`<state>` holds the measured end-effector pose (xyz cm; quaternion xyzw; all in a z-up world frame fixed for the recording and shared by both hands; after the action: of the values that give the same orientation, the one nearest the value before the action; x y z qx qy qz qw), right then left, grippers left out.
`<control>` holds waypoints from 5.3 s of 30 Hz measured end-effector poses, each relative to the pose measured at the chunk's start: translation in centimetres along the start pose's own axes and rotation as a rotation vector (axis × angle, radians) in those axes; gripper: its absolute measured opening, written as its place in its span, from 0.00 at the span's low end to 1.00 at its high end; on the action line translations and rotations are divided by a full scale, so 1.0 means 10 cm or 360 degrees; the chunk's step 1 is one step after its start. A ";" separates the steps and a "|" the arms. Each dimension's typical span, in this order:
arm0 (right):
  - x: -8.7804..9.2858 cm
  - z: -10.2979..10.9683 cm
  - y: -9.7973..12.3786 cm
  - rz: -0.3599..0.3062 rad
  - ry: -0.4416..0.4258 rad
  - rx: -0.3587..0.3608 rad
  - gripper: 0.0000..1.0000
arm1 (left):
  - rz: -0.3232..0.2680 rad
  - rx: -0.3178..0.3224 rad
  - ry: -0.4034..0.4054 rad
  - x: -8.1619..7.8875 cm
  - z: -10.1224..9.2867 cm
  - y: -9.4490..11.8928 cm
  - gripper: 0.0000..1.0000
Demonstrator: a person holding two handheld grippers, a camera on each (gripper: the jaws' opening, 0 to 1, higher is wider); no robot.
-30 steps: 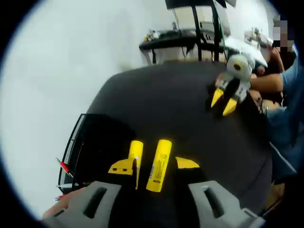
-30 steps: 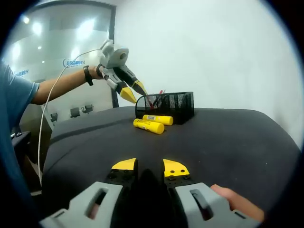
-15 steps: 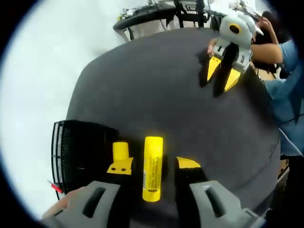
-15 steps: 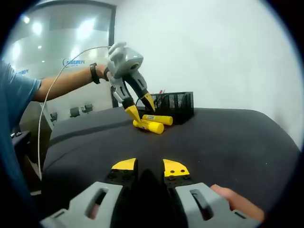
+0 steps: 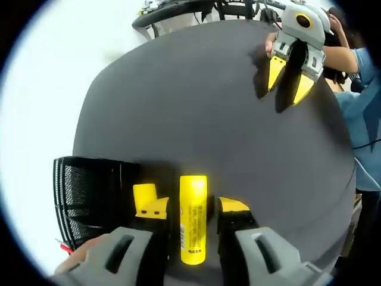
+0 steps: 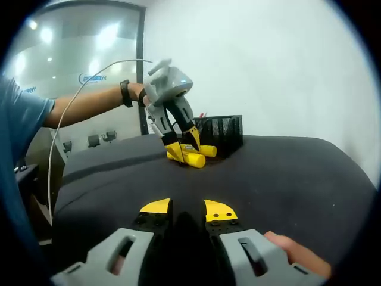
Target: Pick up pens and glue sticks and place them into the holder.
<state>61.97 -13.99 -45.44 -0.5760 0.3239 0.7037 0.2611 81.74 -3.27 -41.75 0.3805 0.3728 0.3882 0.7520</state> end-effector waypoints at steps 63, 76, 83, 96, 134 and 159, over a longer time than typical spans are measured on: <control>0.03 -0.02 0.00 0.0048 -0.0005 0.0024 0.17 | -0.0267 -0.0267 0.0391 0.26 0.31 1.18 0.16; 0.01 -0.01 0.01 0.0035 -0.0010 0.0024 0.17 | -0.0383 -0.0549 0.0681 0.62 0.73 1.52 0.15; 0.00 0.00 0.01 0.0015 -0.0009 0.0013 0.17 | -0.0319 -0.0685 0.0919 0.95 0.96 1.47 0.15; -0.01 -0.02 0.00 -0.0003 -0.0011 -0.0004 0.17 | -0.0287 -0.0854 0.1553 1.45 1.08 1.04 0.15; -0.01 -0.03 0.00 0.0002 -0.0007 -0.0008 0.17 | -0.0288 -0.1018 0.1815 1.49 0.90 0.64 0.16; -0.01 -0.02 0.00 0.0003 -0.0009 -0.0007 0.17 | -0.0494 -0.0974 0.1282 0.74 0.82 1.06 0.24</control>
<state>62.15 -14.16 -45.37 -0.5743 0.3222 0.7062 0.2600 88.72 5.14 -31.06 -0.0955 0.5539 0.4788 0.6744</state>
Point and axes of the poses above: the point that each gripper's makers call its tool centre point, and the gripper's own axes: y roughly backward along the fingers, z roughly to its left, x roughly out of its underside, the point moved 7 cm from there along y, roughly backward along the fingers, and after that the axes turned 12 degrees about -x, right-handed, at the moved point
